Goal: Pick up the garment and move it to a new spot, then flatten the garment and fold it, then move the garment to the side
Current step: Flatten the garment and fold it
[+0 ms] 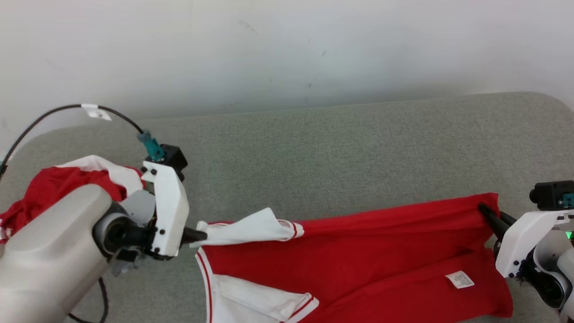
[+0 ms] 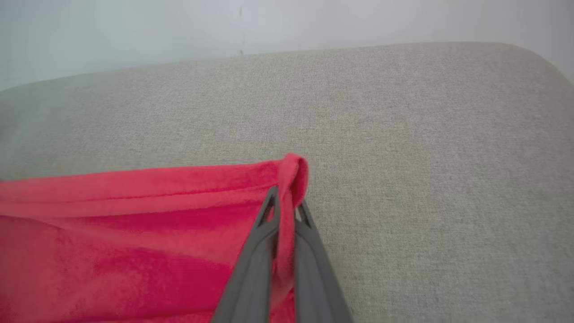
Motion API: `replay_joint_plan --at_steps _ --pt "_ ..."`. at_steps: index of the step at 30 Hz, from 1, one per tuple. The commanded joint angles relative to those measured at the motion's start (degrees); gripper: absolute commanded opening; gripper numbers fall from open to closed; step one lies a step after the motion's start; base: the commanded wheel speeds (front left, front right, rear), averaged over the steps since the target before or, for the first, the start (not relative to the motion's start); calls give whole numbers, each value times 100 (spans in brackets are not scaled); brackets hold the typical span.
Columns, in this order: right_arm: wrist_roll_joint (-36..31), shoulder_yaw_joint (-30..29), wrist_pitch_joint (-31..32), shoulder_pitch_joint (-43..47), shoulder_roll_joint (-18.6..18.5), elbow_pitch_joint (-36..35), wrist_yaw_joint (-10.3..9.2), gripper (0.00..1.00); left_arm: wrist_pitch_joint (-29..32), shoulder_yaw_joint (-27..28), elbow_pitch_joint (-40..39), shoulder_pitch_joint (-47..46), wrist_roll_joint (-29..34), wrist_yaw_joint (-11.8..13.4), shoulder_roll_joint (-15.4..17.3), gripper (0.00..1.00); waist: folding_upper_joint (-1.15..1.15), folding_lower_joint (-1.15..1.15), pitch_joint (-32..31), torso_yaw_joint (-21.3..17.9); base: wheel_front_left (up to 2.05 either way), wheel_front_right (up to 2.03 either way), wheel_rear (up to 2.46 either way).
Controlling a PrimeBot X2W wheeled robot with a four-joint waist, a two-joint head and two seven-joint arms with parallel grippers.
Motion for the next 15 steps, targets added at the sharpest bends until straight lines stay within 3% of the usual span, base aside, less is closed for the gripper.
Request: replay_joint_plan --at_steps 1,12,15 --pt "73 74 55 78 -125 -48 -13 0 169 6 -203 165 -159 63 95 0 0 1 -15 11 0 0 0" --pt "303 630 494 185 -466 -289 -13 0 736 -95 -1219 765 -709 434 534 0 0 1 -111 -40 0 0 0" --pt "350 771 569 148 -542 -350 -13 11 730 -89 -1351 920 -812 476 566 0 0 1 -116 -65 0 0 0"
